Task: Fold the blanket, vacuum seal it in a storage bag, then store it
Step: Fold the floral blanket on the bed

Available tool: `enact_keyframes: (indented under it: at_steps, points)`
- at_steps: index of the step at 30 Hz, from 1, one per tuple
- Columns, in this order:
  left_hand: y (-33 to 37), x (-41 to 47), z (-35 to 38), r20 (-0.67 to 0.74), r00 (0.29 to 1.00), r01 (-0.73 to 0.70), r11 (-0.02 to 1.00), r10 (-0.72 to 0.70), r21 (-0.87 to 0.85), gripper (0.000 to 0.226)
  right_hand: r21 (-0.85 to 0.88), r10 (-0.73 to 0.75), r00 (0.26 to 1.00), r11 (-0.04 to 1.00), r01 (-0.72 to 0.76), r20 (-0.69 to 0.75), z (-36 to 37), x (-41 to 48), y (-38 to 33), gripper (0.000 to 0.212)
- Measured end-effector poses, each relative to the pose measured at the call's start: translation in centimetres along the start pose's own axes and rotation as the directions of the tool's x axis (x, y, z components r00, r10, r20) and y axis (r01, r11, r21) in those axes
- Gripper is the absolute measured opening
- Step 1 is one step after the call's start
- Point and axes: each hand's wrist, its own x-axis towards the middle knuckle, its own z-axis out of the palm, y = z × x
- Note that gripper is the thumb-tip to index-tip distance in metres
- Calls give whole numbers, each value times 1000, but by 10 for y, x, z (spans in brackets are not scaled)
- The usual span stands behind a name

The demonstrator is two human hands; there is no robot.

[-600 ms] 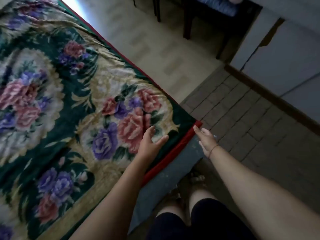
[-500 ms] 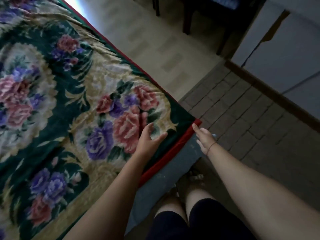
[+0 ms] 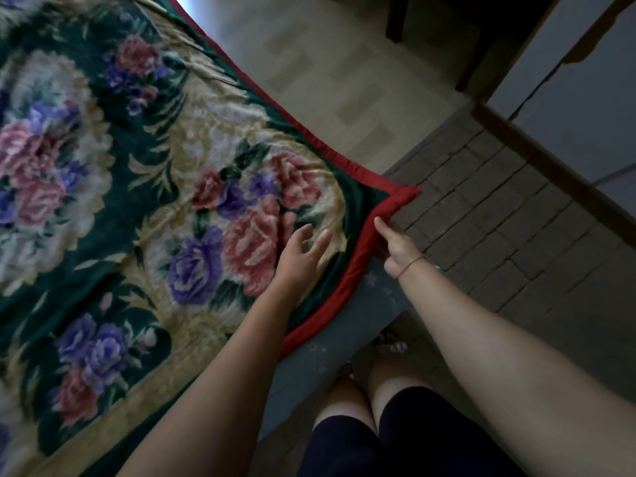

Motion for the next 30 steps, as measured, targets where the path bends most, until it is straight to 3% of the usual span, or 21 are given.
enact_keyframes:
  at_steps: [2, 5, 7, 9, 13, 17, 20, 23, 25, 28, 30]
  points:
    - [18, -2, -1, 19, 1000, 12, 995, -10, -97, 61, -91, -44, 985, 994, 60, 170, 22, -22, -9, 34]
    - [44, -3, -2, 59, 996, 77, 931, -60, -357, 64, -302, -10, 881, 937, 173, 473, 48, -52, -14, 33]
    - [55, -10, -10, 2, 994, 98, 874, -110, -476, 71, -332, 29, 839, 925, 183, 543, 64, -70, -18, 44]
    - [56, -17, -24, -64, 987, 99, 866, -149, -491, 81, -336, 53, 830, 927, 165, 556, 76, -83, -21, 46]
    - [46, -33, -53, -230, 955, 33, 842, -185, -539, 25, -415, 159, 822, 904, 100, 547, 90, -101, -20, 48]
    - [36, -62, -84, -339, 897, -39, 715, -282, -698, 18, -408, 313, 818, 907, -107, 483, 104, -128, -5, 52]
    - [18, -85, -107, -422, 845, -105, 672, -329, -733, 21, -430, 543, 690, 830, -356, 478, 115, -154, 27, 66]
    - [-5, -110, -128, -461, 819, -164, 629, -342, -759, 24, -324, 654, 585, 752, -574, 480, 135, -185, 64, 75]
    - [-22, -125, -142, -483, 797, -191, 609, -362, -770, 24, -162, 627, 609, 750, -642, 486, 155, -206, 84, 74]
    - [-51, -150, -163, -488, 782, -210, 574, -387, -792, 18, 39, 552, 717, 781, -624, 425, 186, -231, 114, 43]
    - [-72, -165, -178, -482, 782, -223, 546, -394, -808, 16, 75, 542, 770, 800, -595, 335, 201, -245, 135, 30]
